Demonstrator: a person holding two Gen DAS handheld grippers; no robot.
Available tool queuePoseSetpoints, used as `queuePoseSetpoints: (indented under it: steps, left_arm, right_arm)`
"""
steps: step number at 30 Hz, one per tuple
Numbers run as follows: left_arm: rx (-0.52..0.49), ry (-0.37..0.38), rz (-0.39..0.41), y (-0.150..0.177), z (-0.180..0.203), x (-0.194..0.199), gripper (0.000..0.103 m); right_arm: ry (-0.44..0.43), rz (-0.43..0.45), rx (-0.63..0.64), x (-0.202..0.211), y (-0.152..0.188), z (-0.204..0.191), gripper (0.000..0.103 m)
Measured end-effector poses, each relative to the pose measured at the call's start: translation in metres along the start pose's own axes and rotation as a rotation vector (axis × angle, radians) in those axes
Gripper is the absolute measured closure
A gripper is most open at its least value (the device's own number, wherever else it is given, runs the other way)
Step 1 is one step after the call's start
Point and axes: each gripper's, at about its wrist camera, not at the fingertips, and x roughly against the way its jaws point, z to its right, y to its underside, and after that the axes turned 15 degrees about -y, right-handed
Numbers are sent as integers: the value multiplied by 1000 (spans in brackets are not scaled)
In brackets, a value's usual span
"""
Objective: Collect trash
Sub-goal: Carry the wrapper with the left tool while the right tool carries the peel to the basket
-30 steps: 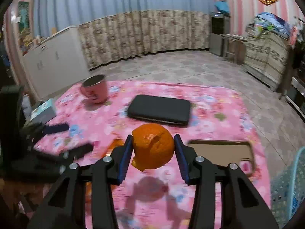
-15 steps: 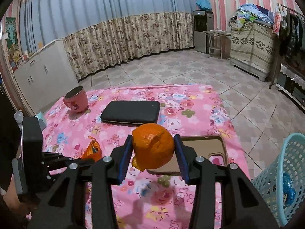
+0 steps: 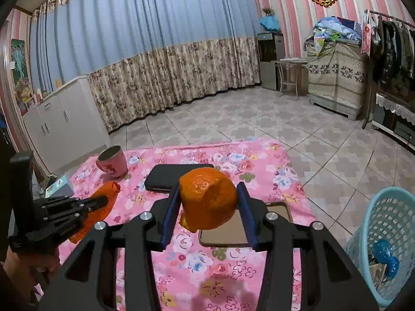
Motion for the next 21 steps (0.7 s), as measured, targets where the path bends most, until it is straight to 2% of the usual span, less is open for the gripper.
queuePoseSetpoints:
  steps: [5,8,10,14,17,21]
  left_arm:
    - [26,56,58,-22,11,21,103]
    - [-7,109,98,-41,48,36,103]
    - [-16,146,117,-52,75,42,103]
    - [-10,281,167,-72,159,55,103]
    - [-13,394,161,-80,232,57,103]
    - [-60,493,129,-74,310,50,103]
  right_arm:
    - [19,72,-42,36,-2,19,60]
    - [78,123,-72,70,-2,43,60]
    - [149,144,-78,93,-1,61,60]
    - [323,206,-107,160,4,112,60]
    - [470,266,-177,213,16,158,58]
    - [545,292,-268,254,36,204,58]
